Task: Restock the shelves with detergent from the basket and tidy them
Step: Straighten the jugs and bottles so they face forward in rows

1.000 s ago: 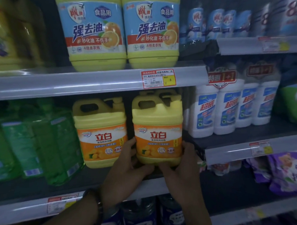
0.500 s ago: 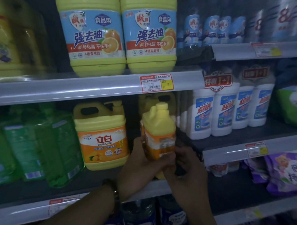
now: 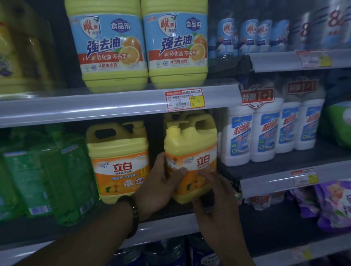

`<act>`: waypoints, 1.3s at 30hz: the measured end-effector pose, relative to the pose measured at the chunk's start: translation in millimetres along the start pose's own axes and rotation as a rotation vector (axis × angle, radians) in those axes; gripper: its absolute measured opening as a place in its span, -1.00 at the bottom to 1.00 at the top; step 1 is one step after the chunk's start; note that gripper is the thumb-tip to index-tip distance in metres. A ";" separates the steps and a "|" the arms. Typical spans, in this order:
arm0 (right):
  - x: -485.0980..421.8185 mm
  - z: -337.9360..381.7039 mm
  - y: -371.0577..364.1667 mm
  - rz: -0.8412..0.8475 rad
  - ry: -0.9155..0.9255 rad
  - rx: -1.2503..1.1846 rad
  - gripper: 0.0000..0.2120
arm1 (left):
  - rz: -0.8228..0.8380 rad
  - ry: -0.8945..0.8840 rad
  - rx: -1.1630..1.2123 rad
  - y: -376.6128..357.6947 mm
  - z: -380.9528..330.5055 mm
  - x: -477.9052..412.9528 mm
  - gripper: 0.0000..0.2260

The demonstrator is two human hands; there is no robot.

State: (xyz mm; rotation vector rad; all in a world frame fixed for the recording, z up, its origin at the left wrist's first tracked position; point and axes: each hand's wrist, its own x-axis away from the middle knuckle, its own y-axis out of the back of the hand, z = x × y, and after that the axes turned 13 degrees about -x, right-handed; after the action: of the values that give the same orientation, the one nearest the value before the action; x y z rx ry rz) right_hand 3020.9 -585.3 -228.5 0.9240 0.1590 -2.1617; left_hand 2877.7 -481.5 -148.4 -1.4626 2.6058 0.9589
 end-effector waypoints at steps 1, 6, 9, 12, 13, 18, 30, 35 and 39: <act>0.7 -1.6 -1.7 0.003 0.008 0.024 -0.34 | -0.001 0.002 -0.006 -0.4 -0.8 -0.5 -0.52; 2.1 -1.0 -5.9 0.021 -0.020 0.071 -0.31 | -0.262 0.080 -0.211 -17.3 -3.9 -0.5 -0.58; 1.1 0.5 -2.7 0.020 -0.035 0.026 -0.30 | -0.413 0.135 -0.255 -33.5 -5.1 8.9 -0.73; 1.1 -1.1 -2.5 0.039 -0.058 0.040 -0.37 | -0.405 0.136 -0.212 -36.4 -6.5 12.4 -0.80; 1.8 -0.7 -3.5 0.051 -0.076 0.065 -0.40 | -0.374 0.134 -0.196 -34.9 -7.4 10.9 -0.77; 2.6 -4.5 -7.7 0.157 -0.076 0.206 -0.28 | -0.202 0.141 -0.062 -35.2 -11.5 9.5 -0.58; 0.8 -3.8 -27.6 0.030 -0.098 0.231 -0.46 | -0.087 -0.022 -0.078 -24.1 -17.2 17.7 -0.54; 1.9 28.5 -54.9 -0.041 -0.093 0.003 -0.66 | -0.235 0.048 -0.219 8.2 5.5 48.5 -0.62; 2.8 52.8 -83.1 0.067 -0.153 -0.103 -0.60 | -0.372 0.023 -0.470 39.9 25.4 75.4 -0.66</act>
State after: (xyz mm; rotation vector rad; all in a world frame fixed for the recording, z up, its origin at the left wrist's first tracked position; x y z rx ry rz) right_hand 2932.1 -549.1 -206.0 0.6931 0.1604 -2.1317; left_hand 2797.0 -511.6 -170.6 -1.9640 2.0819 1.5637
